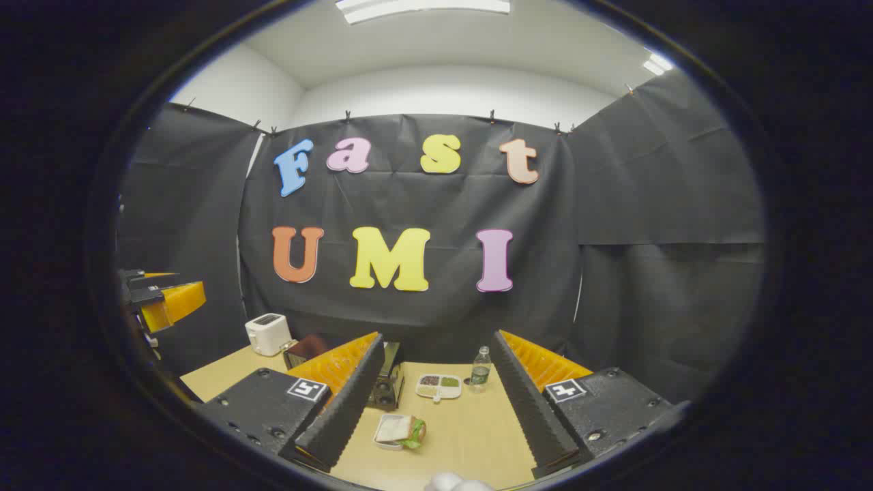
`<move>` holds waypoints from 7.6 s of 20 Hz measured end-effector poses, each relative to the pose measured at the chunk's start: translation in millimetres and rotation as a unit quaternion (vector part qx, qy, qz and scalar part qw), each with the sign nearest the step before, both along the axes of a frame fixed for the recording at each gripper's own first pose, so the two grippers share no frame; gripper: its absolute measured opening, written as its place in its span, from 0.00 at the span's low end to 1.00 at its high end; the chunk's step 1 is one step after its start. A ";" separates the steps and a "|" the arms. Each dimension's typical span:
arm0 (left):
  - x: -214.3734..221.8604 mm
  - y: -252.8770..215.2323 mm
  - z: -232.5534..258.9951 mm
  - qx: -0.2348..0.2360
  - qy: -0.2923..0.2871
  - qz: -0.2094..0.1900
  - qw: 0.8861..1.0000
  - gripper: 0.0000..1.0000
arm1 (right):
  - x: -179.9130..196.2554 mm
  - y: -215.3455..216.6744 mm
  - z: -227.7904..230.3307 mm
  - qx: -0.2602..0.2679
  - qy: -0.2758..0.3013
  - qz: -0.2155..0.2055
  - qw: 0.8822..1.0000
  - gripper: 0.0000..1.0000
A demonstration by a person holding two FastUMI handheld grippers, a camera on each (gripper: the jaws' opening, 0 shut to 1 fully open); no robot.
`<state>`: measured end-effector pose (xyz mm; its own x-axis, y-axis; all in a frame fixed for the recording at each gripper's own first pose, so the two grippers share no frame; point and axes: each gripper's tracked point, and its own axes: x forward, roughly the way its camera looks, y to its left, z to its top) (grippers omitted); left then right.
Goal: Open the electric oven with the left hand, put the food in, and close the electric oven.
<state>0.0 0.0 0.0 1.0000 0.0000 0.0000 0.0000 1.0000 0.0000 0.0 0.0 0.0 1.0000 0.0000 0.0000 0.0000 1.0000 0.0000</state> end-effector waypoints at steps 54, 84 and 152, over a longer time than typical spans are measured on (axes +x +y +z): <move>291.0 -29.7 -322.9 -0.002 0.209 -0.044 0.977 0.99 | 71.8 -23.7 -83.5 -0.012 0.080 -0.088 0.993 1.00; 119.7 -21.0 -507.1 -0.037 0.388 -0.032 0.920 0.96 | 22.7 -20.7 -181.6 -0.034 0.160 -0.069 0.984 1.00; 91.6 65.3 -193.5 0.017 0.140 -0.078 0.987 0.96 | 250.9 266.2 -327.1 0.542 0.192 0.106 0.811 0.40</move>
<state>91.6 65.3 -193.5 0.9488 -0.1497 -0.2780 0.1590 0.9872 0.0110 250.9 266.2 -327.1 0.9036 0.3800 -0.1976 0.0373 0.3898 0.9201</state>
